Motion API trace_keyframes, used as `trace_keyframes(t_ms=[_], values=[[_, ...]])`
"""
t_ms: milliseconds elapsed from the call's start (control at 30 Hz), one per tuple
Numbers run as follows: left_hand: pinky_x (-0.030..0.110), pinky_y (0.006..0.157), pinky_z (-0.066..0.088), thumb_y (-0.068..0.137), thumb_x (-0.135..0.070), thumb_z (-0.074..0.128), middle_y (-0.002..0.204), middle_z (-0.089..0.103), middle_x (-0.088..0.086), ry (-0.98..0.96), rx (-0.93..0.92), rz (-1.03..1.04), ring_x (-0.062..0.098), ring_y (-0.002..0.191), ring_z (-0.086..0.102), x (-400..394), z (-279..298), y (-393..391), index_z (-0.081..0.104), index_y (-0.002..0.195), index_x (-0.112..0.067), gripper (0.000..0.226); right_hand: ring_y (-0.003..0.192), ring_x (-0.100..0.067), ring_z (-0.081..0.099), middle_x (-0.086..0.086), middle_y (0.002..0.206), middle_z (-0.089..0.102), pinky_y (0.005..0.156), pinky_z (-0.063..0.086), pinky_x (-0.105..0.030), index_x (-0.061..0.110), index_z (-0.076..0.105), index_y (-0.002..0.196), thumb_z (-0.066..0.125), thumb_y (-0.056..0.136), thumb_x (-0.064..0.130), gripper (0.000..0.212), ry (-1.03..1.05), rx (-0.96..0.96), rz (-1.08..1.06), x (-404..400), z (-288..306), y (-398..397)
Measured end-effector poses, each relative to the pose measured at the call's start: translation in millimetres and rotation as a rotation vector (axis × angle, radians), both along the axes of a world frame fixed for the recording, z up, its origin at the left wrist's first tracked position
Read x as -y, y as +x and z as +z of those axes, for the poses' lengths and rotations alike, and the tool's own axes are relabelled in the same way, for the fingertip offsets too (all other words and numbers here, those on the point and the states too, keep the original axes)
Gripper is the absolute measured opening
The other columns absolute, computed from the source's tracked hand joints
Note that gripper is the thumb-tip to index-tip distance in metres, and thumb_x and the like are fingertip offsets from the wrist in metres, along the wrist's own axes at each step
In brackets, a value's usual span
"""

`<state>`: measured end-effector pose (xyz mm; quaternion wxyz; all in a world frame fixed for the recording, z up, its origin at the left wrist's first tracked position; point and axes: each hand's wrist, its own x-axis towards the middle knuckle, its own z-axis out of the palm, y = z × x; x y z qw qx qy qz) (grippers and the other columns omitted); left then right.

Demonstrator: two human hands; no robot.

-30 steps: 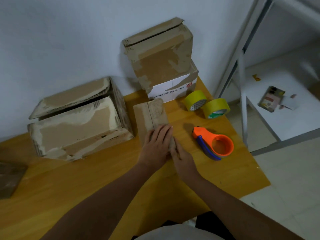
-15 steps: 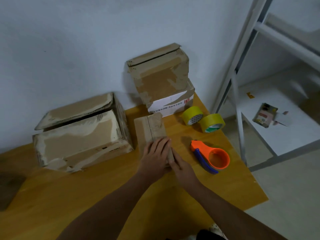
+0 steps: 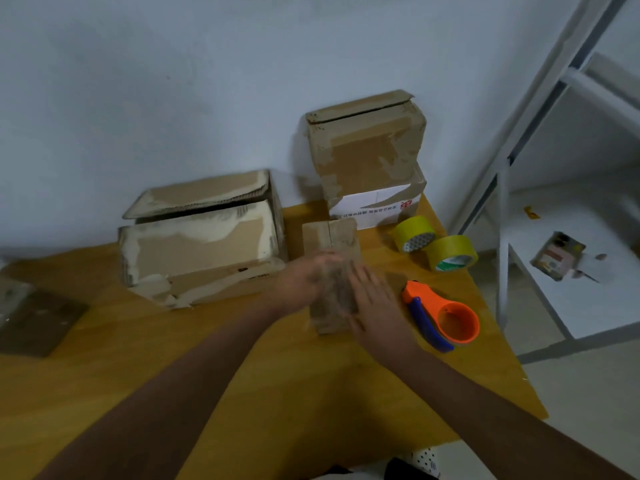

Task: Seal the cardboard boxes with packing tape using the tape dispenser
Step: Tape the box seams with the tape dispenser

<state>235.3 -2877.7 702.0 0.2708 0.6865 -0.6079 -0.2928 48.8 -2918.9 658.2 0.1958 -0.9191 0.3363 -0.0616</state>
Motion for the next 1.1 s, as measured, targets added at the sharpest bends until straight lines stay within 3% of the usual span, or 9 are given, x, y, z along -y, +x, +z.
trace_keyframes(t_ms=[100,167,300,433,500,567,667,767,1100], values=[[0.014,0.084,0.045,0.099,-0.009,0.054,0.124,0.063,-0.009,-0.015,-0.324,0.485,0.005,0.112,0.058,-38,-10,12,0.064,0.117,-0.03,0.029,0.15,-0.025,-0.005,0.003,0.164,-0.002,0.122,0.002,-0.043,0.023,0.008,0.156,0.028,0.096,0.044,0.067,-0.162,-0.149,0.228,-4,-7,16],[0.025,0.09,0.047,0.099,-0.013,0.057,0.126,0.062,-0.004,0.102,-0.515,0.7,0.014,0.117,0.057,-60,-31,11,0.065,0.117,-0.025,0.023,0.15,-0.03,-0.002,0.004,0.164,0.003,0.121,0.008,-0.052,0.027,0.012,0.156,0.023,0.098,0.049,0.063,-0.206,-0.229,0.287,-3,-15,22],[0.039,0.104,0.044,0.101,-0.027,0.055,0.132,0.057,0.005,0.371,-0.921,0.865,0.022,0.12,0.055,-84,-64,-10,0.059,0.128,-0.013,0.03,0.149,-0.032,0.012,0.002,0.163,0.015,0.117,0.022,-0.054,0.028,0.018,0.155,0.018,0.102,0.051,0.058,-0.265,-0.297,0.261,1,-27,24],[0.038,0.104,0.048,0.105,-0.034,0.044,0.125,0.064,0.01,0.335,-1.323,0.966,0.023,0.118,0.061,-79,-77,-30,0.06,0.125,-0.001,0.041,0.15,-0.03,0.009,0.003,0.163,0.011,0.117,0.02,-0.054,0.03,0.014,0.155,0.018,0.102,0.049,0.057,-0.284,-0.309,0.258,1,-32,24],[0.03,0.092,0.054,0.103,-0.036,0.046,0.113,0.069,0.006,0.242,-1.435,1.0,0.018,0.105,0.065,-77,-76,-30,0.064,0.115,-0.004,0.039,0.15,-0.029,0.008,0.003,0.163,0.011,0.119,0.018,-0.053,0.03,0.013,0.155,0.017,0.102,0.05,0.058,-0.29,-0.303,0.255,1,-32,25],[0.025,0.08,0.057,0.1,-0.033,0.053,0.099,0.071,0.001,0.194,-1.451,0.969,0.013,0.092,0.067,-82,-75,-27,0.067,0.11,-0.007,0.032,0.15,-0.029,0.008,0.003,0.163,0.011,0.119,0.017,-0.052,0.03,0.013,0.155,0.016,0.102,0.05,0.058,-0.295,-0.299,0.259,1,-31,26],[0.029,0.086,0.055,0.096,-0.024,0.062,0.086,0.068,-0.003,0.164,-1.404,0.878,0.014,0.086,0.065,-91,-80,-25,0.068,0.106,-0.01,0.018,0.15,-0.029,0.007,0.004,0.164,0.009,0.12,0.016,-0.051,0.03,0.012,0.155,0.014,0.102,0.051,0.057,-0.307,-0.295,0.257,0,-30,25],[0.035,0.095,0.051,0.094,-0.019,0.065,0.082,0.067,-0.003,0.037,-1.312,0.926,0.015,0.086,0.063,-92,-84,-31,0.069,0.102,-0.01,0.013,0.15,-0.029,0.01,0.004,0.163,0.011,0.119,0.018,-0.051,0.029,0.015,0.155,0.019,0.102,0.05,0.057,-0.316,-0.287,0.252,0,-30,25],[0.019,0.075,0.052,0.09,-0.017,0.071,0.078,0.068,-0.007,-0.21,-1.091,1.055,0.005,0.079,0.064,-79,-97,-44,0.071,0.09,-0.01,0.006,0.15,-0.027,0.012,0.005,0.163,0.013,0.119,0.02,-0.049,0.031,0.017,0.155,0.022,0.1,0.051,0.058,-0.332,-0.279,0.246,1,-30,23]])
